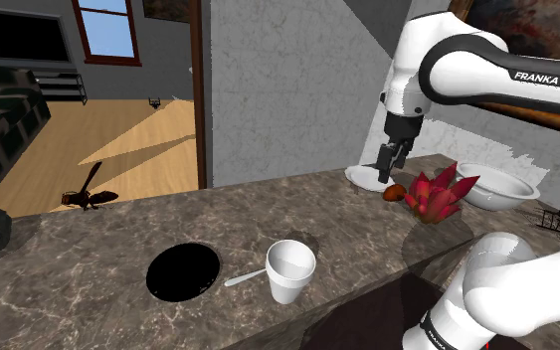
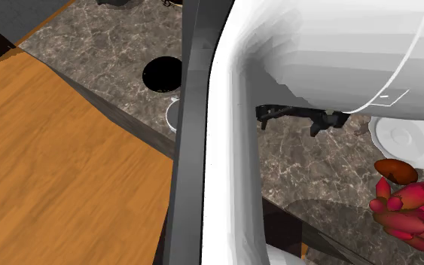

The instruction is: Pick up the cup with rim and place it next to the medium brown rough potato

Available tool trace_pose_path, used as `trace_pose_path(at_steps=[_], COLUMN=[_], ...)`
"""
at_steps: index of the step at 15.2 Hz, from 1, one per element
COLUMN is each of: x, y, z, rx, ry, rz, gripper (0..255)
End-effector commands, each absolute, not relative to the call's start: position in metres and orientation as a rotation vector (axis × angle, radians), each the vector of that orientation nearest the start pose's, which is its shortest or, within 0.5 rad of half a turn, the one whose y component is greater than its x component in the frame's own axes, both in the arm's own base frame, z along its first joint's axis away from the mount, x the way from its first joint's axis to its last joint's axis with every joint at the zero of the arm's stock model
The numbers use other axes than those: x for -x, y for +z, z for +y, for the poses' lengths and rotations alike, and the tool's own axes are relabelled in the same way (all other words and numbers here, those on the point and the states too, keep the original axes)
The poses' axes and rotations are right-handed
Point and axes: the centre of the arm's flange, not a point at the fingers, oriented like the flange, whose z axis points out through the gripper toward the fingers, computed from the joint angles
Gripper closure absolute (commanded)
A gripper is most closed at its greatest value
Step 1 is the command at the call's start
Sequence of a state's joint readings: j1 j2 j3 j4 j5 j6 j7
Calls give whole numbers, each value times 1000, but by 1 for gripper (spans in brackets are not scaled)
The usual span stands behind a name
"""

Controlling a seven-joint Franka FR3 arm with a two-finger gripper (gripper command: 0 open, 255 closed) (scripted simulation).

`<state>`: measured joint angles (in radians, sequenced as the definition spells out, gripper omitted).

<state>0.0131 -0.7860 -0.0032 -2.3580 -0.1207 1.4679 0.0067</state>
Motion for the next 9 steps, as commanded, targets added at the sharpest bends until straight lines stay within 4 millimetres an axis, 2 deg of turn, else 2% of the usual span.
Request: trace_pose_path(at_steps=[1, 9], x=[-295, -321], y=[582, 511], z=[-11, 48], rx=[3256, 3179], ry=[168, 130], rz=[3, -26], gripper=[0, 0])
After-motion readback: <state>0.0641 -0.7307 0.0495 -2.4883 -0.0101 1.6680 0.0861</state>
